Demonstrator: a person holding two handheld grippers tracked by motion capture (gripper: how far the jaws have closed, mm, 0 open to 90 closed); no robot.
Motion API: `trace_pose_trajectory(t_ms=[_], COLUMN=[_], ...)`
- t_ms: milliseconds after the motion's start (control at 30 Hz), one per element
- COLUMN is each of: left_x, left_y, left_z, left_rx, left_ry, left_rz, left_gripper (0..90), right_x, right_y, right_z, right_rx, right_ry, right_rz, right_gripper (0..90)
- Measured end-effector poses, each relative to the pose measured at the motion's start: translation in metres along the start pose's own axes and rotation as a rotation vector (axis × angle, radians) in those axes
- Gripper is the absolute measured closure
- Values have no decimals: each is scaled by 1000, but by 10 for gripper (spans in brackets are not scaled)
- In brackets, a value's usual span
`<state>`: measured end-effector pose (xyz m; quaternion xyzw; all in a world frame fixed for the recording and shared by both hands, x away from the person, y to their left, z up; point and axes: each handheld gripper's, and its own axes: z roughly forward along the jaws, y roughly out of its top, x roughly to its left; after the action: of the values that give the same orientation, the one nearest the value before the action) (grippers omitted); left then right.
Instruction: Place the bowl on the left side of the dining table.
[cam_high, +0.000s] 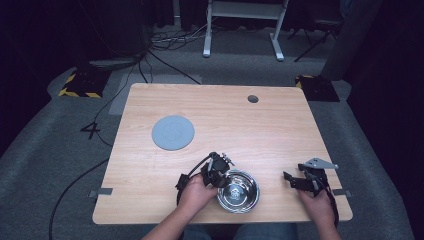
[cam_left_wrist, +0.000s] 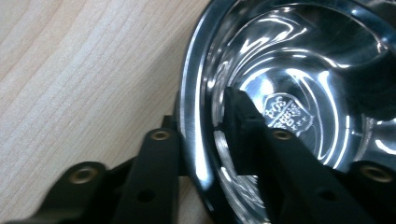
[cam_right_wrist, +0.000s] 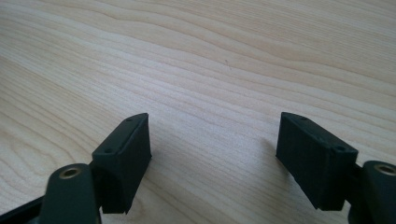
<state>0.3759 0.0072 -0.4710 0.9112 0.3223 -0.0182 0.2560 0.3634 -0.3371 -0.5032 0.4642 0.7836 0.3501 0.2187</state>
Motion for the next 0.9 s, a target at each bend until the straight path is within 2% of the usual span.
trace_pose_trajectory(t_ms=[100, 167, 200, 233, 267, 333, 367, 467, 500, 533, 567, 733, 767, 800, 833, 900], left_x=[3, 3, 3, 3, 1, 0, -1, -6, -7, -7, -9, -11, -10, -10, -9, -10], left_y=[0, 0, 1, 1, 1, 2, 3, 4, 4, 4, 4, 5, 6, 6, 5, 4], left_z=[-5, -6, -9, -9, -14, -15, -16, -20, -22, -22, -26, -33, -36, -36, -41, -44], left_rx=[-20, -21, -45, -45, -52, -51, -68, -79, -80, -80, -82, -95, -122, -122, -143, -153], left_ry=[-44, -45, -53, -53, -67, -53, -36, 1, -5, -5, -5, 3, -4, -4, 25, 35], left_rz=[-35, -31, -13, -13, -46, -30, -9, 12, 18, 18, 1, -1, 19, 19, 20, 18], left_gripper=[826, 831, 841, 850, 861, 862, 862, 864, 864, 864, 864, 863, 864, 864, 864, 863], right_x=[0, 0, 0, 0, 0, 0, 0, 0, 0, 0, 0, 0, 0, 0, 0, 0], right_y=[0, 0, 0, 0, 0, 0, 0, 0, 0, 0, 0, 0, 0, 0, 0, 0], right_z=[0, 0, 0, 0, 0, 0, 0, 0, 0, 0, 0, 0, 0, 0, 0, 0], right_rx=[0, 0, 0, 0, 0, 1, 1, 2, 2, 2, 2, 2, 2, 2, 2, 2], right_ry=[0, 0, 0, 0, 0, -3, -3, -3, -4, -4, -4, -3, -3, -3, -3, -3], right_rz=[0, 0, 0, 0, 0, -5, -5, -5, -6, -6, -6, -4, -6, -6, -5, -5], right_gripper=[264, 264, 264, 264, 264, 264, 264, 264, 264, 264, 264, 264, 264, 264, 264, 264])
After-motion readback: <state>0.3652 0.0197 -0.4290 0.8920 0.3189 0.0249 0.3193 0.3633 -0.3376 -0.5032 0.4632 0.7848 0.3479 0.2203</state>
